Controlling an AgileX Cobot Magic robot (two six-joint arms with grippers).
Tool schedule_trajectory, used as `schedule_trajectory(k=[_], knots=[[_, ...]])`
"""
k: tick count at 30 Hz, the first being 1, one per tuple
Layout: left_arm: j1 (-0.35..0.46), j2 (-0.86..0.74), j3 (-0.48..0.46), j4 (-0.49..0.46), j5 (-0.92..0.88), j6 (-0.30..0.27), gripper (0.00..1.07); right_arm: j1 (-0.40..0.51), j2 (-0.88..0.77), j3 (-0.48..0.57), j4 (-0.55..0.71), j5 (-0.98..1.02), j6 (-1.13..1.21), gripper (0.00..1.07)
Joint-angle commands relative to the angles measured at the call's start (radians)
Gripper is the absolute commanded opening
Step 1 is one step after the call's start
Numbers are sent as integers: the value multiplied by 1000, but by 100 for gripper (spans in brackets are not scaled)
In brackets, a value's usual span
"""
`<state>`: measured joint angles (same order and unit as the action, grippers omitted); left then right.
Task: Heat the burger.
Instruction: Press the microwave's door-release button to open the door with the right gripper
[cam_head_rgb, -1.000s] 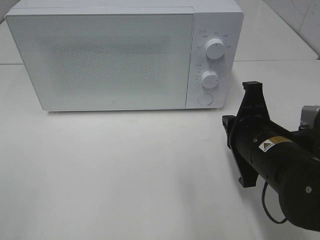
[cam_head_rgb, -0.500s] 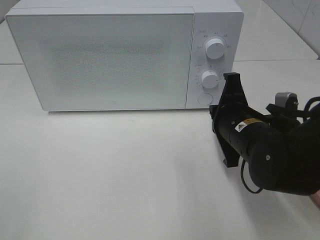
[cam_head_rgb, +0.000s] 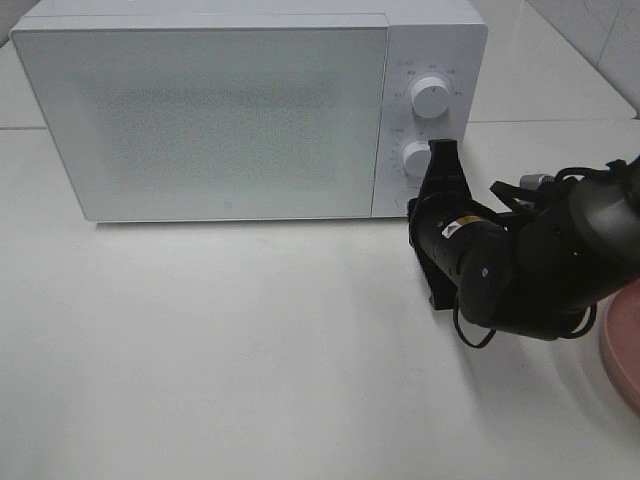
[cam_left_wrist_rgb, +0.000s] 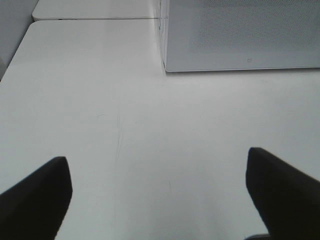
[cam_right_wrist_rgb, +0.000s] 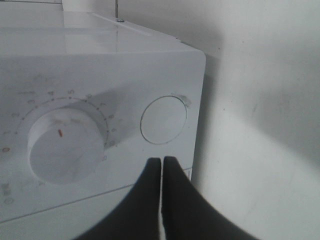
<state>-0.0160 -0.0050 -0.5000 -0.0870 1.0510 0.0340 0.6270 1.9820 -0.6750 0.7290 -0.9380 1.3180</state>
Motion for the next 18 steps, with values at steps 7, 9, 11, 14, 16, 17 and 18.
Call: schedule_trajectory(k=[7, 9, 11, 14, 16, 17, 18], knots=[[-4, -25, 1, -5, -15, -5, 86, -54, 78, -107, -61, 38, 3, 0], [-4, -25, 1, -5, -15, -5, 86, -54, 95, -122, -61, 37, 9, 0], [-4, -25, 1, -5, -15, -5, 86, -54, 105, -135, -57, 33, 12, 0], [-4, -25, 1, -5, -15, -5, 86, -65, 116, -147, -41, 30, 11, 0], [-4, -25, 1, -5, -15, -3, 86, -68, 122, -153, -42, 34, 9, 0], [-4, -25, 1, -5, -15, -1, 86, -77, 131, -163, -42, 33, 6, 0], [-4, -25, 1, -5, -15, -1, 86, -77, 136, -167, -41, 32, 4, 0]])
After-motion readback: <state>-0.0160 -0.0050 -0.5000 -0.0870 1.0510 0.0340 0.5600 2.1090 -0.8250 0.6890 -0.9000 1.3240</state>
